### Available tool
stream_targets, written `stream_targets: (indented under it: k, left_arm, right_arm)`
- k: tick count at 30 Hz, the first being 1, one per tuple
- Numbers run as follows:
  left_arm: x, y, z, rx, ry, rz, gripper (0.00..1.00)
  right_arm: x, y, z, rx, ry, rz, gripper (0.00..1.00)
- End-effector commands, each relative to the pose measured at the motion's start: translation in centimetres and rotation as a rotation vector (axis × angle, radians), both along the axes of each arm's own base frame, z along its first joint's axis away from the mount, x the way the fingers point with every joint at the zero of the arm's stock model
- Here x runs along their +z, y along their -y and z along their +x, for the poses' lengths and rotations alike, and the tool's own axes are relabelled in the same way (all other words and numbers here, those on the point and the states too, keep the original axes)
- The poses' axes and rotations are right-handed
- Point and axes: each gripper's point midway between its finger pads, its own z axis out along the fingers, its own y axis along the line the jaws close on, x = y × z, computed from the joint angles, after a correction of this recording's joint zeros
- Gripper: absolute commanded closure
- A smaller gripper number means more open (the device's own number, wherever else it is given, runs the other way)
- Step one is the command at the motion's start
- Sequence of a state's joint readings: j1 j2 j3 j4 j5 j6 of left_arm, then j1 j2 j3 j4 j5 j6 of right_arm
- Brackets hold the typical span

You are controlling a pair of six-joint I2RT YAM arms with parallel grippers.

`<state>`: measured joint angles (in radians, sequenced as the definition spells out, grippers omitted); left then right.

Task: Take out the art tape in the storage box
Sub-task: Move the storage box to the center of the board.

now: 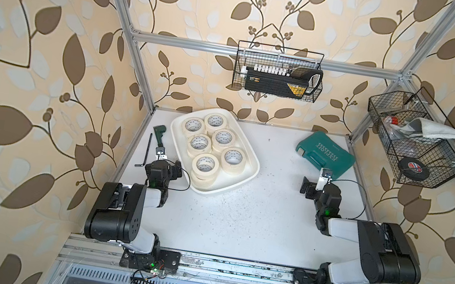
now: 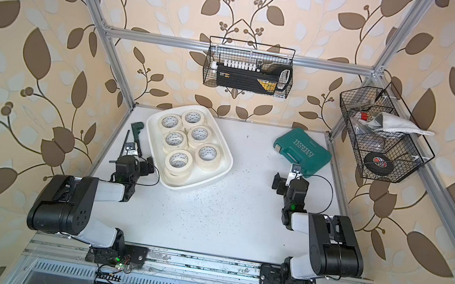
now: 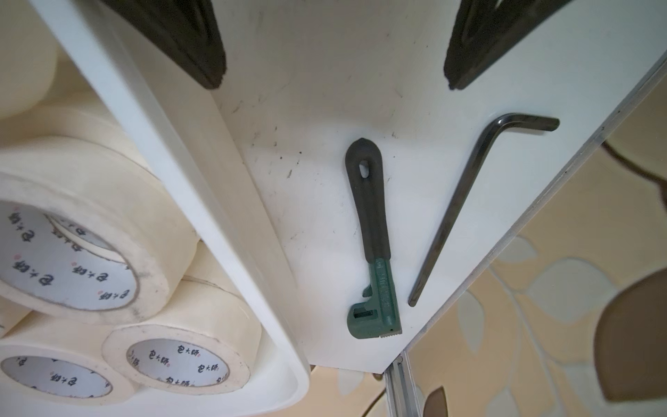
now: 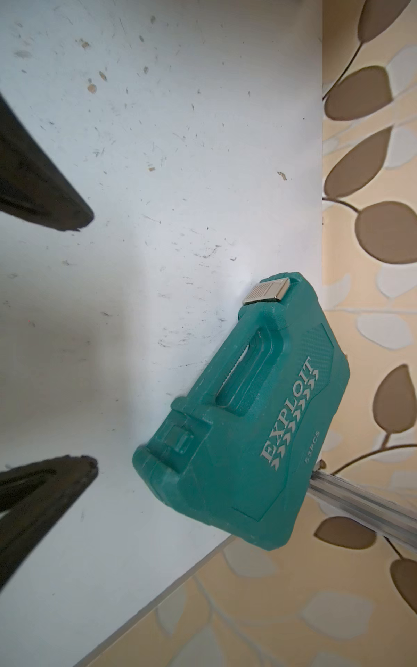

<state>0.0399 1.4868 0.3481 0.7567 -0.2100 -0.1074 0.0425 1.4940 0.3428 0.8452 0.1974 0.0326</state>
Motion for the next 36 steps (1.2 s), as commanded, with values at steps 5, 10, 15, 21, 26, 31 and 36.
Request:
stream_targets:
  k: [5, 10, 15, 21, 26, 31, 36]
  left_arm:
    - [1.0, -0.6, 0.7, 0.027, 0.028, 0.005, 0.01]
    - [1.0, -0.5, 0.7, 0.026, 0.027, 0.005, 0.01]
    - [0.9, -0.5, 0.7, 0.026, 0.027, 0.003, 0.01]
    - [1.6, -0.1, 0.8, 0.000, 0.031, 0.005, 0.01]
    - [6.2, 0.6, 1.0, 0.012, 0.020, 0.042, 0.01]
    - [10.5, -0.5, 0.1, 0.192, 0.010, -0.132, 0.01]
    - [12.9, 0.3, -0.4, 0.283, -0.083, -0.350, 0.01]
  right_arm:
    - [0.1, -0.1, 0.5, 0.010, -0.004, 0.000, 0.01]
    - [0.1, -0.1, 0.5, 0.009, -0.005, 0.001, 0.01]
    - [0.1, 0.0, 0.5, 0.008, -0.004, 0.003, 0.01]
    - [0.5, 0.4, 0.5, -0.013, 0.007, -0.001, 0.01]
    - [3.9, 1.1, 0.7, -0.065, -0.058, -0.002, 0.01]
    - [8.0, 0.2, 1.1, -0.092, -0.103, 0.211, 0.01]
    - [11.1, -6.3, 2.7, 0.151, -0.213, 0.525, 0.01]
